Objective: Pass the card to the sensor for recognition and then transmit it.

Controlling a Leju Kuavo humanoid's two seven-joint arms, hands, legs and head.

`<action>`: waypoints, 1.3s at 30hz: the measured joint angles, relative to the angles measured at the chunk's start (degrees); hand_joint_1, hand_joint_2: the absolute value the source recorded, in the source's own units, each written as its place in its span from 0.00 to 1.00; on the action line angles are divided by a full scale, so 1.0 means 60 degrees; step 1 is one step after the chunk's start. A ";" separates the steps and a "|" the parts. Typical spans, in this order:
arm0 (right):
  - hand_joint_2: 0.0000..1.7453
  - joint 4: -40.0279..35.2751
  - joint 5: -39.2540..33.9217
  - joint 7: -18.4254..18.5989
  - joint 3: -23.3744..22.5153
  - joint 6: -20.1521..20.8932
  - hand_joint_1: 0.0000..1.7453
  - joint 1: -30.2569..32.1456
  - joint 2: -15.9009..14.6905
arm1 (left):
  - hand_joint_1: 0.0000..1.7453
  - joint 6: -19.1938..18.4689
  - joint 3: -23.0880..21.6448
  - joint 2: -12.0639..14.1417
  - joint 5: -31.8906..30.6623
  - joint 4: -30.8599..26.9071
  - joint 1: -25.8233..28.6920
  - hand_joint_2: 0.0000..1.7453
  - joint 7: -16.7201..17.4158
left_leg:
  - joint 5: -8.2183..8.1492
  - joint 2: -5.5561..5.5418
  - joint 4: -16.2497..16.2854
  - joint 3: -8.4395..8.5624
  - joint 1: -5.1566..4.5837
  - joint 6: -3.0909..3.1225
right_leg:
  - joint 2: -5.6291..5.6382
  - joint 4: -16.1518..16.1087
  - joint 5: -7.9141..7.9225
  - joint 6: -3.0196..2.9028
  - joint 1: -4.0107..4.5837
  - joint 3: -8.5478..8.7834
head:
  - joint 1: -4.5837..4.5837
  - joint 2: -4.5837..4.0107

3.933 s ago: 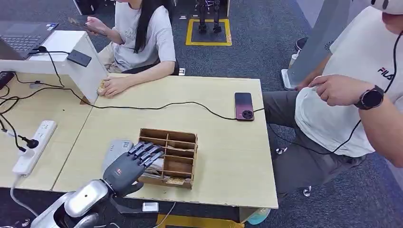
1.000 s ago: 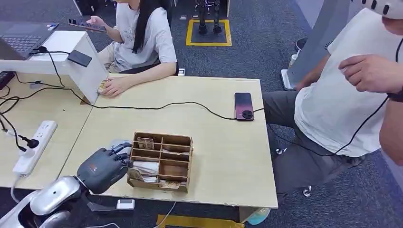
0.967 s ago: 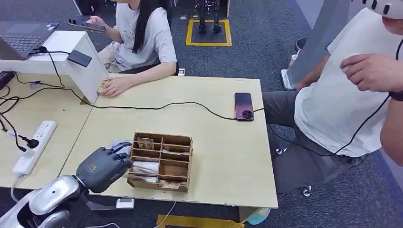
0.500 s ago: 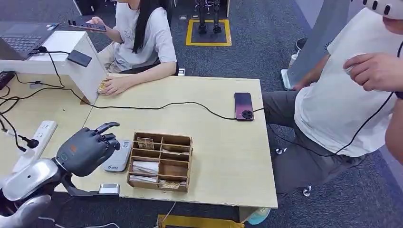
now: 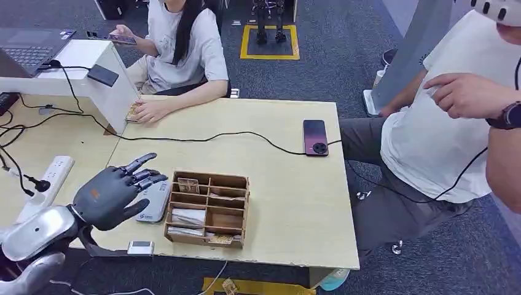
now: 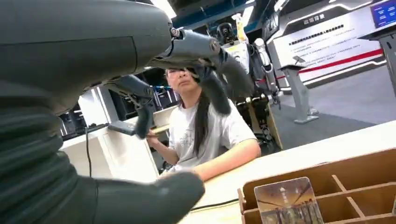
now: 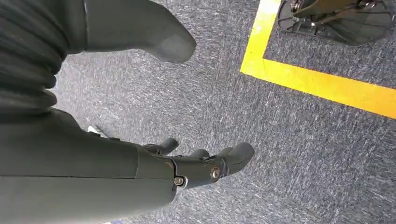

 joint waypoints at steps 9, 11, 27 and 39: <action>1.00 0.0003 -0.0004 -0.0007 0.0000 -0.0011 0.00 -0.0056 0.0004 | 0.00 0.0080 -0.1223 -0.1106 -0.1114 0.0902 -0.1015 1.00 0.0538 | 0.0001 -0.0006 0.0002 -0.0001 -0.0007 0.0000 | -0.0006 0.0000 0.0004 0.0002 0.0000 0.0001 | -0.0004 0.0000; 1.00 0.0003 -0.0004 -0.0004 0.0000 -0.0011 0.00 -0.0056 0.0004 | 0.00 0.0109 -0.1385 -0.1257 -0.1324 0.1035 -0.1184 1.00 0.0671 | 0.0001 -0.0005 0.0002 -0.0001 -0.0008 0.0000 | -0.0005 0.0000 0.0004 0.0002 0.0000 0.0000 | -0.0004 0.0000; 1.00 0.0003 -0.0003 0.0073 0.0025 0.0007 0.00 -0.0091 0.0069 | 0.00 -0.0084 -0.2223 -0.2590 -0.2143 0.2553 -0.2403 1.00 0.1392 | 0.0001 0.0000 0.0003 -0.0002 -0.0010 0.0000 | 0.0003 0.0000 0.0004 0.0001 0.0002 -0.0004 | -0.0004 0.0000; 1.00 0.0003 -0.0004 0.0058 0.0040 0.0033 0.00 -0.0089 0.0069 | 0.00 -0.0277 -0.2259 -0.2557 -0.1920 0.3024 -0.2401 1.00 0.1388 | 0.0001 -0.0001 0.0003 -0.0004 -0.0008 0.0000 | 0.0002 0.0000 0.0004 0.0002 0.0000 -0.0003 | 0.0000 0.0000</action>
